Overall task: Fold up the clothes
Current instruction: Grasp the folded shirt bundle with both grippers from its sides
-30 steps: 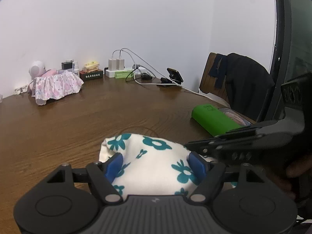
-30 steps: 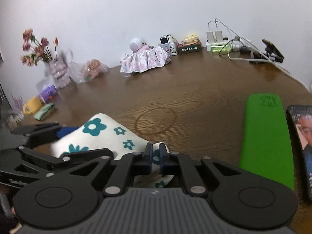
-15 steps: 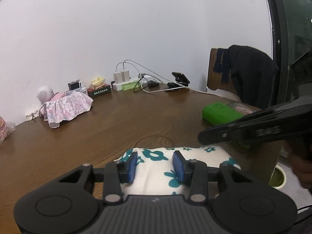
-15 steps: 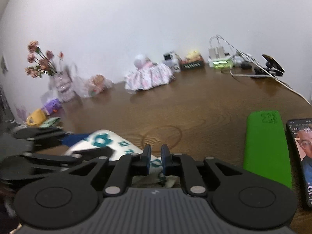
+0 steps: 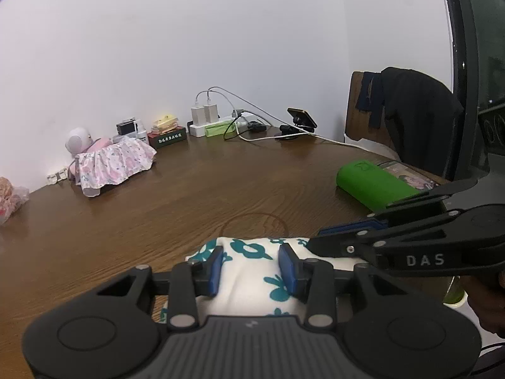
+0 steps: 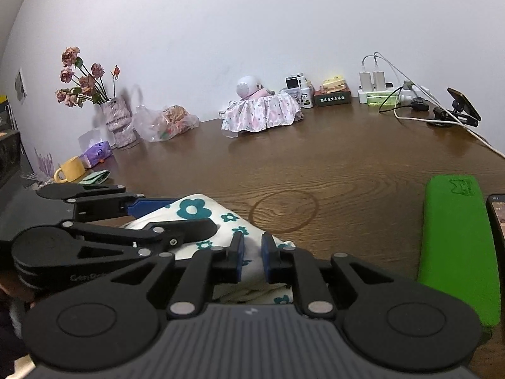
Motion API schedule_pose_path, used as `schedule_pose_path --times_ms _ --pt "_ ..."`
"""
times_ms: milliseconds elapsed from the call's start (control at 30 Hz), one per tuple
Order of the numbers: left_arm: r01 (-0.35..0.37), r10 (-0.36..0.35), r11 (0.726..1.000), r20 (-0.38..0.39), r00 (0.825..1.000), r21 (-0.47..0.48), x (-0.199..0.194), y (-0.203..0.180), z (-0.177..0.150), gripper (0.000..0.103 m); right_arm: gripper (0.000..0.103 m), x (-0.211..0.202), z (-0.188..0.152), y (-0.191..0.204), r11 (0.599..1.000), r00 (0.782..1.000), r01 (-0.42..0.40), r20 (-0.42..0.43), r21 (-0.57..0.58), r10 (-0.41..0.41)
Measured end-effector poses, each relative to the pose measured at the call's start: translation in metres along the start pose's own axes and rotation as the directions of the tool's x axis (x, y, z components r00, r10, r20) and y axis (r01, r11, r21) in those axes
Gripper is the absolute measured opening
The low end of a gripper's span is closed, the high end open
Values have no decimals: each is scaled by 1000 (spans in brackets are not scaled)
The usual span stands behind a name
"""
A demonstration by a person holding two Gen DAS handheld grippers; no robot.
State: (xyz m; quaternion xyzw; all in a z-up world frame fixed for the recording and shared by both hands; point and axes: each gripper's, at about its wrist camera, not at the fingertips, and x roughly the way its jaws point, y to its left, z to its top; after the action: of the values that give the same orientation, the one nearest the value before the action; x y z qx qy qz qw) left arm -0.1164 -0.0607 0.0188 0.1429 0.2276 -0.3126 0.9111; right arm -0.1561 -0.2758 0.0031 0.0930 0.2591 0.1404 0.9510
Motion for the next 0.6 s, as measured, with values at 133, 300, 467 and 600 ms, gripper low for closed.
schedule_pose_path --times_ms 133,300,467,600 --pt "4 -4 1000 4 1000 -15 1 1 -1 36 12 8 1 5 998 999 52 -1 -41 -52" --pt "19 -18 1000 20 1000 -15 -10 5 3 36 13 11 6 1 997 998 67 -2 -28 -67" --pt "28 -26 997 31 999 -74 -7 13 -3 38 13 -17 14 -2 1000 998 -18 52 19 17" --pt "43 -41 992 27 999 -118 -3 20 -3 43 23 -29 10 6 998 998 -57 40 6 57"
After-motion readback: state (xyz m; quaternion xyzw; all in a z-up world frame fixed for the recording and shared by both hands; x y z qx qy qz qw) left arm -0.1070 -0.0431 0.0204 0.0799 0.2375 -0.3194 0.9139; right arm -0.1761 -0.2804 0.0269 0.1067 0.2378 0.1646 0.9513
